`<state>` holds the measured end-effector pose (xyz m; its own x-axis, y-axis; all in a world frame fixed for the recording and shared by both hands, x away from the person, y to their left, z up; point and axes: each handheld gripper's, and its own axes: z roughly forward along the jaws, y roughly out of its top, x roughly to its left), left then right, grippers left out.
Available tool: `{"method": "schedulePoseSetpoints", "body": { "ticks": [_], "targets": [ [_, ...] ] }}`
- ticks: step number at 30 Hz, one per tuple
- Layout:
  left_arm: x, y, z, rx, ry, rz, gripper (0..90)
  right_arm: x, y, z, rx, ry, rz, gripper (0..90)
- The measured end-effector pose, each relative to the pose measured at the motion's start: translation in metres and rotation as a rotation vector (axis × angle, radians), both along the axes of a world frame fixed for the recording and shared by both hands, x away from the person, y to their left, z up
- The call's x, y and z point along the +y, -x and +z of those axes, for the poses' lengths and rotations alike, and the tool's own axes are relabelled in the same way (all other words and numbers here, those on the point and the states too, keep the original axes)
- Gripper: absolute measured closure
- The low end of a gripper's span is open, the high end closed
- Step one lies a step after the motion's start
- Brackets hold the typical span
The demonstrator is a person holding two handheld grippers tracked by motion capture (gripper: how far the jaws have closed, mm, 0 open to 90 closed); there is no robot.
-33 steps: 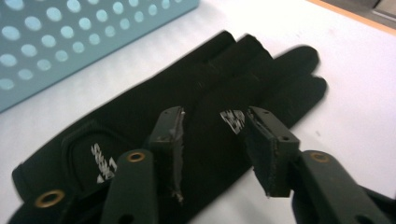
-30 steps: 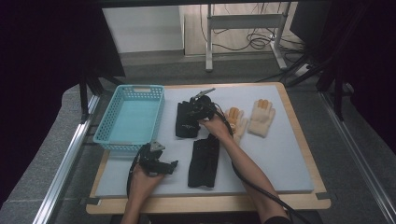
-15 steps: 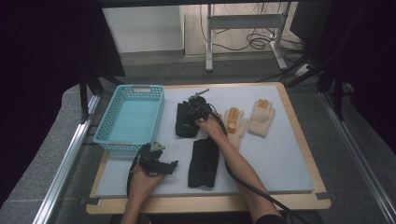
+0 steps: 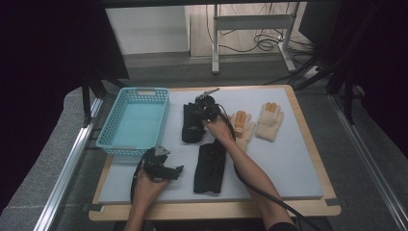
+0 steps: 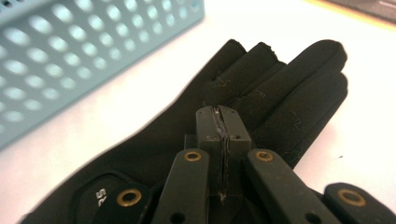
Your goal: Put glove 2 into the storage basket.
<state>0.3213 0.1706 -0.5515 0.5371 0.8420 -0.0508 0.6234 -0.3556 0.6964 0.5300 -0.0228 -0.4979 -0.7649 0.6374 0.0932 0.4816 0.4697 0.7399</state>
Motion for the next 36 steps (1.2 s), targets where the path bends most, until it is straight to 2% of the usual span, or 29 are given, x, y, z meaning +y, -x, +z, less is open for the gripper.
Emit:
{"method": "schedulePoseSetpoints", "body": {
  "ticks": [4,5,9,10,12,15,16,19,20,21,25,27,31,33,34,35,36],
  "targets": [
    [0.0,0.0,0.0,0.001,-0.003,-0.001,2.0,-0.002,0.009,0.016,-0.02,-0.011,0.011,87.9],
    [0.0,0.0,0.0,0.001,-0.003,-0.001,2.0,-0.002,0.009,0.016,-0.02,-0.011,0.011,87.9],
    [0.0,0.0,0.0,0.0,-0.003,-0.001,2.0,-0.009,0.022,0.035,-0.043,-0.035,0.024,87.9],
    [0.0,0.0,0.0,0.0,-0.003,-0.001,2.0,-0.009,0.022,0.035,-0.043,-0.035,0.024,87.9],
    [0.0,0.0,0.0,0.001,-0.003,-0.001,2.1,-0.014,0.029,0.046,-0.056,-0.046,0.023,87.9],
    [0.0,0.0,0.0,-0.002,-0.002,-0.001,2.0,-0.019,0.035,0.051,-0.057,-0.058,0.023,87.9],
    [0.0,0.0,0.0,-0.001,-0.003,-0.001,2.0,-0.023,0.041,0.055,-0.061,-0.065,0.024,87.9],
    [0.0,0.0,0.0,-0.002,-0.002,-0.001,2.0,-0.027,0.05,0.059,-0.061,-0.073,0.028,87.9],
    [0.0,0.0,0.0,-0.002,-0.002,-0.001,2.0,-0.032,0.058,0.061,-0.065,-0.077,0.032,87.9],
    [0.0,0.0,0.0,-0.002,-0.002,-0.001,2.0,-0.032,0.058,0.061,-0.065,-0.077,0.032,87.9],
    [0.0,0.0,0.0,-0.001,-0.003,0.0,2.0,-0.045,0.079,0.066,-0.079,-0.072,0.034,87.9],
    [0.0,0.0,0.0,-0.001,-0.003,0.0,2.0,-0.048,0.084,0.068,-0.079,-0.072,0.03,87.8],
    [0.0,0.0,0.0,0.0,-0.003,0.0,2.0,-0.062,0.106,0.073,-0.069,-0.089,0.023,87.8],
    [0.0,0.0,0.0,-0.001,-0.002,0.0,2.0,-0.065,0.111,0.073,-0.065,-0.095,0.023,87.8],
    [0.0,0.0,0.0,-0.002,0.001,0.003,2.0,-0.069,0.12,0.072,-0.057,-0.098,0.023,87.8],
    [0.0,0.0,0.0,-0.002,0.001,0.003,2.0,-0.069,0.12,0.072,-0.057,-0.098,0.023,87.8],
    [0.0,0.0,0.0,-0.003,0.001,0.003,2.1,-0.073,0.13,0.07,-0.042,-0.109,0.021,87.8]
  ]
}}
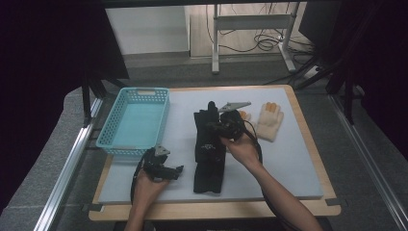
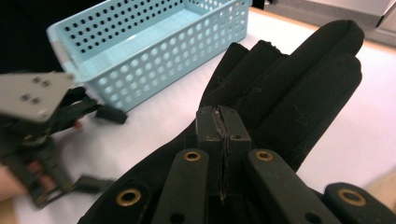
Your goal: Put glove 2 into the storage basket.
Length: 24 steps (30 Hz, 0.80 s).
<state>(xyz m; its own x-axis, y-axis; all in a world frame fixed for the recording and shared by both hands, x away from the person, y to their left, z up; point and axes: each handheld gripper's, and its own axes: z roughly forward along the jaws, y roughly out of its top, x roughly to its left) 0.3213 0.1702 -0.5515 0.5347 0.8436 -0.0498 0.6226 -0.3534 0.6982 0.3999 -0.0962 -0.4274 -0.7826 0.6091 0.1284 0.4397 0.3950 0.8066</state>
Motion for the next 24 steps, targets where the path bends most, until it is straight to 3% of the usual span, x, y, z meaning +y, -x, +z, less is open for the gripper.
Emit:
{"method": "schedulePoseSetpoints", "body": {
  "ticks": [15,17,24],
  "targets": [
    [0.0,0.0,0.0,0.004,0.003,0.0,2.1,-0.016,0.056,-0.017,0.044,-0.024,-0.021,87.7],
    [0.0,0.0,0.0,0.001,0.003,0.002,2.0,-0.016,0.063,-0.028,0.049,-0.031,-0.037,87.6],
    [0.0,0.0,0.0,0.001,0.002,0.003,2.1,-0.022,0.063,-0.058,0.083,-0.022,-0.075,87.2]
  ]
}}
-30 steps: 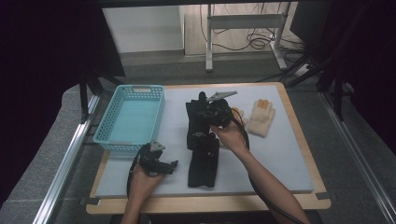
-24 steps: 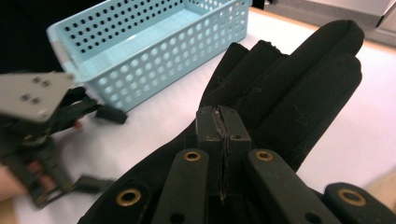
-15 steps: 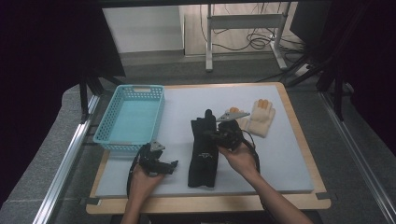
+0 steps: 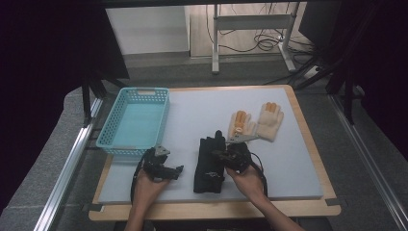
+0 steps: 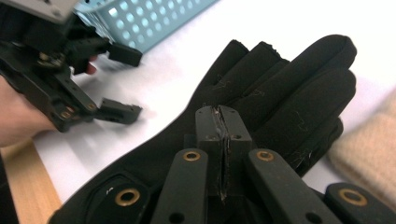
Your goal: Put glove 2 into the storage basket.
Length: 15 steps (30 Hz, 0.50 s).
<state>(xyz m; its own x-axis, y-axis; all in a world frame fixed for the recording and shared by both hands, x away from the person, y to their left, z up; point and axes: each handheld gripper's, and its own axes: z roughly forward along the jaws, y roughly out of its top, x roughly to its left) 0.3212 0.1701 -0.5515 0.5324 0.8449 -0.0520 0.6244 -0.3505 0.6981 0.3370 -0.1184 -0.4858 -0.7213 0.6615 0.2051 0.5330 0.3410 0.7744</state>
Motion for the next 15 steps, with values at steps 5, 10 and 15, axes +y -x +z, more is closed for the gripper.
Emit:
{"method": "schedulePoseSetpoints", "body": {
  "ticks": [5,10,15],
  "targets": [
    [0.0,0.0,0.0,0.0,0.0,0.0,2.0,0.004,0.0,-0.015,0.004,0.018,0.002,84.3],
    [0.0,0.0,0.0,-0.001,0.0,0.0,2.0,0.005,-0.005,-0.018,-0.016,0.045,0.018,66.0],
    [0.0,0.0,0.0,0.0,-0.001,-0.001,2.0,-0.014,-0.009,-0.006,-0.063,0.068,0.016,65.5]
  ]
}}
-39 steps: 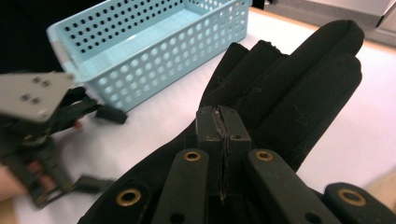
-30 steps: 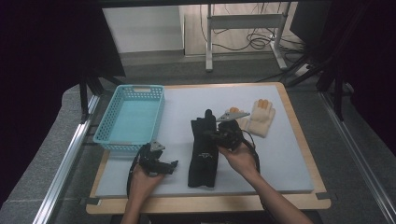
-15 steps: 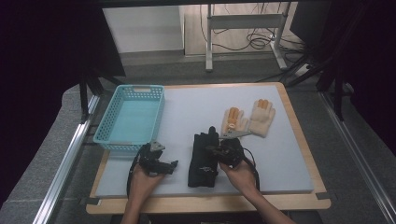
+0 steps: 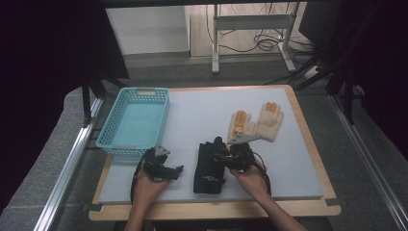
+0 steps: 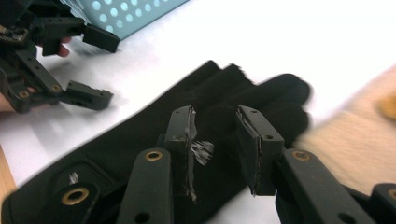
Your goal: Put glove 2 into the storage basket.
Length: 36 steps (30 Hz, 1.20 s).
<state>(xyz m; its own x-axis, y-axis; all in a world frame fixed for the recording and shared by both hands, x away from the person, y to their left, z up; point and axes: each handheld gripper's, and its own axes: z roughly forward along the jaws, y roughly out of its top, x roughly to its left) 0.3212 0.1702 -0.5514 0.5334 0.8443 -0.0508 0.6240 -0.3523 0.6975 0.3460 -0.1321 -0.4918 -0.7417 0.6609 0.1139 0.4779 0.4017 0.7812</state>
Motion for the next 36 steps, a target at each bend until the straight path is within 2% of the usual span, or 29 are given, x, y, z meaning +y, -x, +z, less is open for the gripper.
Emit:
{"method": "schedulePoseSetpoints", "body": {
  "ticks": [2,3,4,6,7,8,11,16,17,22,28,33,36],
  "targets": [
    [0.0,0.0,0.0,0.0,0.0,0.0,2.1,-0.004,0.0,0.0,-0.007,0.008,0.003,66.3],
    [0.0,0.0,0.0,0.0,0.001,0.0,2.1,-0.009,-0.001,-0.001,-0.006,0.013,0.014,69.1],
    [0.0,0.0,0.0,-0.001,0.0,0.0,2.2,-0.017,0.0,-0.004,0.003,0.024,0.041,76.1],
    [0.0,0.0,0.001,-0.002,-0.006,-0.004,2.3,-0.02,0.002,-0.006,0.013,0.033,0.047,79.4],
    [0.0,0.001,0.001,-0.004,-0.007,-0.003,2.5,-0.026,0.005,-0.011,0.026,0.036,0.073,84.4],
    [0.0,0.001,0.001,-0.005,-0.007,0.001,2.5,-0.028,0.006,-0.014,0.03,0.043,0.082,85.9],
    [0.001,0.004,0.001,0.007,-0.001,0.011,2.9,-0.031,0.013,-0.022,0.036,0.064,0.097,88.4],
    [0.005,0.008,0.002,0.012,-0.008,0.013,2.9,-0.033,0.02,-0.029,0.056,0.063,0.118,88.5],
    [0.008,0.01,0.001,0.012,-0.006,0.018,2.0,-0.031,0.023,-0.032,0.059,0.065,0.135,88.5],
    [0.015,0.015,0.0,0.005,-0.003,0.034,2.2,-0.022,0.026,-0.037,0.055,0.081,0.151,88.5],
    [0.026,0.022,-0.001,0.008,-0.003,0.075,2.0,-0.007,0.021,-0.041,0.059,0.078,0.169,88.4],
    [0.027,0.022,-0.001,0.007,-0.005,0.075,2.0,0.005,0.016,-0.042,0.049,0.081,0.174,88.4],
    [0.027,0.021,-0.001,0.01,-0.002,0.075,2.0,0.019,0.007,-0.043,0.045,0.082,0.171,88.3]
  ]
}}
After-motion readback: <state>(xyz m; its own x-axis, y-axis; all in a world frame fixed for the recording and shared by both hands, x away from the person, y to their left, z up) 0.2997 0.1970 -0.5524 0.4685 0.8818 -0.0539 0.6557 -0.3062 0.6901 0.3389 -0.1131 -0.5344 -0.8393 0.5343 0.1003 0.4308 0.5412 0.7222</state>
